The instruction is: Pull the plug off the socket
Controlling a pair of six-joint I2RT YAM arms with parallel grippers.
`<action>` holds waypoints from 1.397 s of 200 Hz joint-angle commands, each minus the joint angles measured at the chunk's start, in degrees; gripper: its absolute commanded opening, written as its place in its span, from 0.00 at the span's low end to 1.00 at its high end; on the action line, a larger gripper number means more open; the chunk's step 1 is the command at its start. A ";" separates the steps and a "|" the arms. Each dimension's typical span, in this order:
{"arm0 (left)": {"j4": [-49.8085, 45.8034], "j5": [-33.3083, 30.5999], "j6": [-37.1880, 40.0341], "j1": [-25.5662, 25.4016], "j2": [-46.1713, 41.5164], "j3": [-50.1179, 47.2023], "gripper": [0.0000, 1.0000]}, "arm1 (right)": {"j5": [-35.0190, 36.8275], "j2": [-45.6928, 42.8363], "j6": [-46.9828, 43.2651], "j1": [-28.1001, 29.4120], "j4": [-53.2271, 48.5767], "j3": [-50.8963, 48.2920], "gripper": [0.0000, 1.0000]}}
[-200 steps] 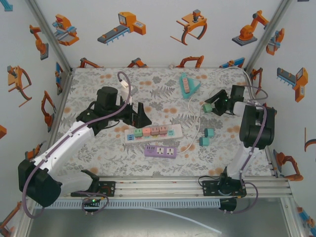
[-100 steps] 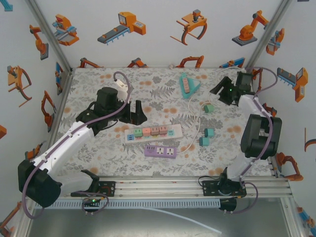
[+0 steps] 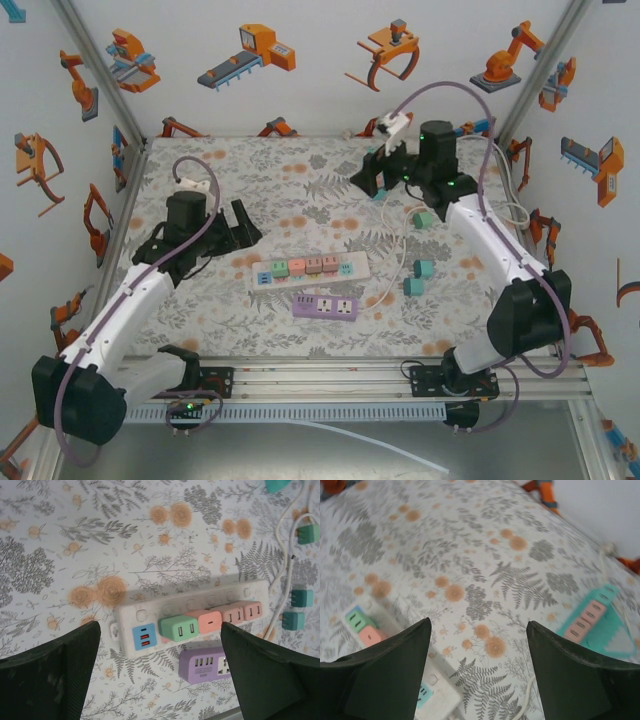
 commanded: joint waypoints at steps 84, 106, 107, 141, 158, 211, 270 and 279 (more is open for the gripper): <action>1.04 8.27 -4.85 3.81 3.83 -5.57 0.98 | -3.15 9.87 -45.18 17.68 -28.84 1.30 0.73; 1.96 9.85 -4.28 3.84 6.11 -6.06 0.99 | -0.54 13.52 -45.94 18.83 -27.58 1.40 0.68; 2.07 9.87 -4.30 3.84 6.24 -6.06 0.99 | -0.40 13.68 -45.90 18.89 -27.45 1.35 0.67; 6.98 10.41 -5.28 3.83 11.00 -7.47 0.97 | 1.41 17.28 -45.42 19.99 -23.81 0.23 0.53; 8.49 11.47 -5.28 3.73 13.61 -7.12 0.96 | 1.10 18.04 -45.42 19.98 -23.86 0.42 0.50; 8.24 12.33 -4.31 2.85 17.22 -7.48 0.86 | 4.69 16.99 -45.48 19.88 -24.83 -2.08 0.52; 6.60 11.59 -3.97 1.79 20.93 -7.49 0.73 | 4.10 17.08 -45.07 19.71 -25.64 -2.53 0.39; 5.38 10.64 -4.06 1.66 21.18 -7.64 0.71 | 3.96 17.08 -44.98 19.70 -25.64 -2.36 0.37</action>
